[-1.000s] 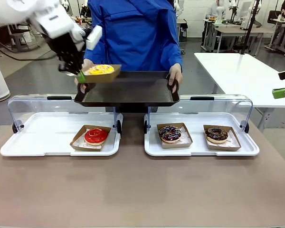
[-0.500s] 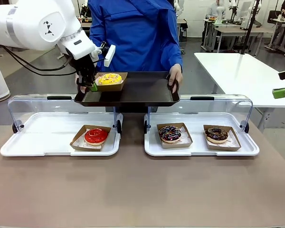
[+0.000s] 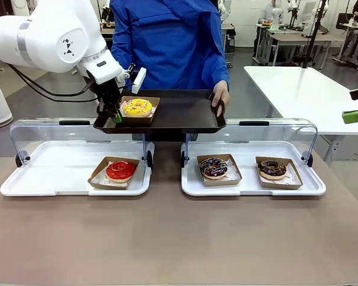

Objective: Provide the desired donut to the person.
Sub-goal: Place the picked Paper togo box onto the Handle tray extended by the person.

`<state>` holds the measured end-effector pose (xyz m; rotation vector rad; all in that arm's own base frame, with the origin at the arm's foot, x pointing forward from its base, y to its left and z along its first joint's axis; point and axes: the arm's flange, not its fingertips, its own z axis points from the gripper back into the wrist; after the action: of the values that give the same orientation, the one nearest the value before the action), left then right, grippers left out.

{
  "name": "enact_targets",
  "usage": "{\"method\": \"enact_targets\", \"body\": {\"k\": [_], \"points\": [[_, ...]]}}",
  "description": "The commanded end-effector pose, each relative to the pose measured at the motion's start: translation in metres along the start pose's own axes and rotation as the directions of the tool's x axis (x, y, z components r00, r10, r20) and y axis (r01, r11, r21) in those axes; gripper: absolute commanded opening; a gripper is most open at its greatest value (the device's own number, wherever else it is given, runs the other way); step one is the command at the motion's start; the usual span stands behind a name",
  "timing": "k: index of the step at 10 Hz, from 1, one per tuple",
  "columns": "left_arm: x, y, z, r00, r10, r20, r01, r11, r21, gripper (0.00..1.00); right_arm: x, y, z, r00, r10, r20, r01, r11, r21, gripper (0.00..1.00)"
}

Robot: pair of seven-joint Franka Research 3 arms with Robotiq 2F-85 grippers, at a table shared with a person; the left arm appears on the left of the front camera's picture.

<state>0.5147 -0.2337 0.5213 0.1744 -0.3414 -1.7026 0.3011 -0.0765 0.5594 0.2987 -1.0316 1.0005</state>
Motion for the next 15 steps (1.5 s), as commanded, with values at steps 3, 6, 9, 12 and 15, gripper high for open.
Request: {"method": "enact_targets", "body": {"k": [3,6,9,12,15], "points": [[-0.002,0.005,0.010,0.999,0.031,0.013,-0.031,1.000,0.001,1.00,0.000,0.000,-0.001,1.000,-0.004,0.008,0.004,1.000,0.009,1.00],[-0.005,0.009,0.013,0.999,0.040,0.026,-0.039,0.999,-0.025,1.00,0.000,0.000,-0.001,1.000,-0.004,0.008,0.004,1.000,0.009,1.00],[-0.006,0.011,0.015,0.999,0.039,0.017,-0.038,0.998,-0.052,1.00,0.000,0.000,-0.001,1.000,-0.004,0.008,0.004,1.000,0.009,1.00],[-0.006,0.001,0.032,1.000,0.005,0.006,-0.004,0.994,-0.106,1.00,0.000,0.000,-0.001,1.000,-0.004,0.008,0.004,1.000,0.009,1.00],[-0.006,0.005,0.014,0.999,0.035,0.011,-0.034,0.998,-0.051,1.00,0.000,0.000,-0.001,1.000,-0.004,0.008,0.004,1.000,0.009,1.00]]}}
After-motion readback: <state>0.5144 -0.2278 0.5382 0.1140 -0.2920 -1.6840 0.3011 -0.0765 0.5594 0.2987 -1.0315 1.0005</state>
